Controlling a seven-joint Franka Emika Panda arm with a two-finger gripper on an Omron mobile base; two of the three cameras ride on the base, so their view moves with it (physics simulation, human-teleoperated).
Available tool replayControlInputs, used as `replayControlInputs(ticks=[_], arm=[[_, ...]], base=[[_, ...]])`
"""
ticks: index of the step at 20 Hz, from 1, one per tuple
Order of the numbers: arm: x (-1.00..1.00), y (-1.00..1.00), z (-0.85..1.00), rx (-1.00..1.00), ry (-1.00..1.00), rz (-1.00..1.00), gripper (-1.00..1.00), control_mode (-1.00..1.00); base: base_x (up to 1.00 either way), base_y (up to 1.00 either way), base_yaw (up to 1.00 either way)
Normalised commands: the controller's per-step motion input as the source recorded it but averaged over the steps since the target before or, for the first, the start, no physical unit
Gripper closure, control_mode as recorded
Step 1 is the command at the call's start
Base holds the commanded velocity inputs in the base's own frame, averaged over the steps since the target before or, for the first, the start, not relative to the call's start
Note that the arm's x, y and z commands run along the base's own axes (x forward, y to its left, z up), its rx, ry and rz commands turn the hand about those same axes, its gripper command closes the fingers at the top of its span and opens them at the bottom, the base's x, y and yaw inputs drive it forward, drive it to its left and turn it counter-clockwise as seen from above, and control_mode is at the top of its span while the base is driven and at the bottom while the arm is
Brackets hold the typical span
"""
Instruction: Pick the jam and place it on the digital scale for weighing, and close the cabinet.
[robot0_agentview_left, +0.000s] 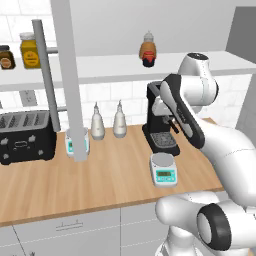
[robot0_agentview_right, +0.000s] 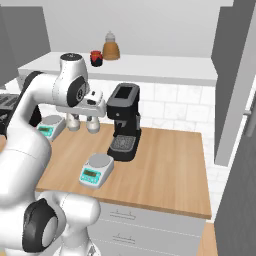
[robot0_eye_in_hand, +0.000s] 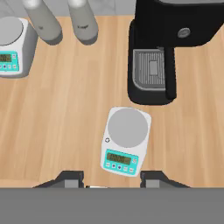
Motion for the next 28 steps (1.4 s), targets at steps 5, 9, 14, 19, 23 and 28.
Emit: replayControlInputs(ticks=[5,9,14,19,23,28], arm=[[-0.34,0.0,0.0,0.0,-0.02,0.0,-1.0,-1.0],[-0.86,0.0,0.14,0.0,-0.34,0.02,-1.0,-1.0],[-0.56,0.0,0.9,0.0,-0.45,0.05,-1.0,-1.0],[-0.21,0.0,0.99,-0.01,-0.14,0.02,-1.0,-1.0],[0.0,0.0,0.92,-0.03,0.0,0.0,-1.0,-1.0],[0.07,0.0,0.77,0.0,0.0,0.0,-1.0,-1.0]], base=[[0.0,0.0,0.0],[0.0,0.0,0.0],[0.0,0.0,0.0],[0.0,0.0,0.0],[0.0,0.0,0.0],[0.0,0.0,0.0]])
